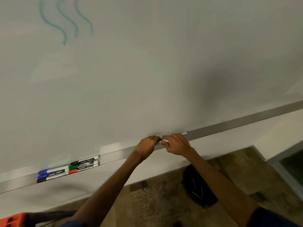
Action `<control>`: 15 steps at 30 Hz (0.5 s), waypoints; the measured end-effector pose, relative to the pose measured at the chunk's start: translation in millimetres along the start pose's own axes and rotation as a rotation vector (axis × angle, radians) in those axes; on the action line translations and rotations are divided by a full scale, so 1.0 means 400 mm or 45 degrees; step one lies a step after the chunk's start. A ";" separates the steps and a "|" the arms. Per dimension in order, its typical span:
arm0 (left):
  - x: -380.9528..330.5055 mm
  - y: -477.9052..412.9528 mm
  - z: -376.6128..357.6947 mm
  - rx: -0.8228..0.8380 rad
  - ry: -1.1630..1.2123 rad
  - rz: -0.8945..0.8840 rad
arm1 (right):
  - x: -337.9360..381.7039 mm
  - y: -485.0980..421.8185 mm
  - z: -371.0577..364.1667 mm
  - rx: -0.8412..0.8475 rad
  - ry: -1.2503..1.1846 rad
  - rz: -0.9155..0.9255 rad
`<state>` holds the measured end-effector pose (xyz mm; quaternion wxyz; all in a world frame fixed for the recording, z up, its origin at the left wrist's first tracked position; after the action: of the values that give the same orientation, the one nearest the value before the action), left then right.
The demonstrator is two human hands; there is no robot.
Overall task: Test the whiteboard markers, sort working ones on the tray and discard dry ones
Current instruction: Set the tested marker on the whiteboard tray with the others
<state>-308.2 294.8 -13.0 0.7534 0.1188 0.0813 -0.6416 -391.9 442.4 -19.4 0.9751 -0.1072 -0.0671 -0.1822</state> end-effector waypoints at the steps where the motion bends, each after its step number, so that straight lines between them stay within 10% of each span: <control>1: -0.006 0.011 0.012 -0.018 0.004 -0.018 | 0.012 0.005 0.009 -0.020 0.006 -0.024; 15: 0.018 0.193 0.308 -0.753 0.355 0.106 | 0.187 -0.055 0.273 -0.732 -0.773 -0.487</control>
<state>-234.6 264.5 108.8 0.7625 -0.0152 0.3616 -0.5363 -340.8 422.4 103.1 0.7907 -0.4077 -0.3152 -0.3304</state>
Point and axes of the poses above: each hand's wrist, its own y-axis away from the middle knuckle, its own z-axis out of the back of the hand, x = y × z, the point moved 2 cm from there along -y, towards the middle knuckle, and after that the axes turned 14 degrees about z, right-handed, at the moved point
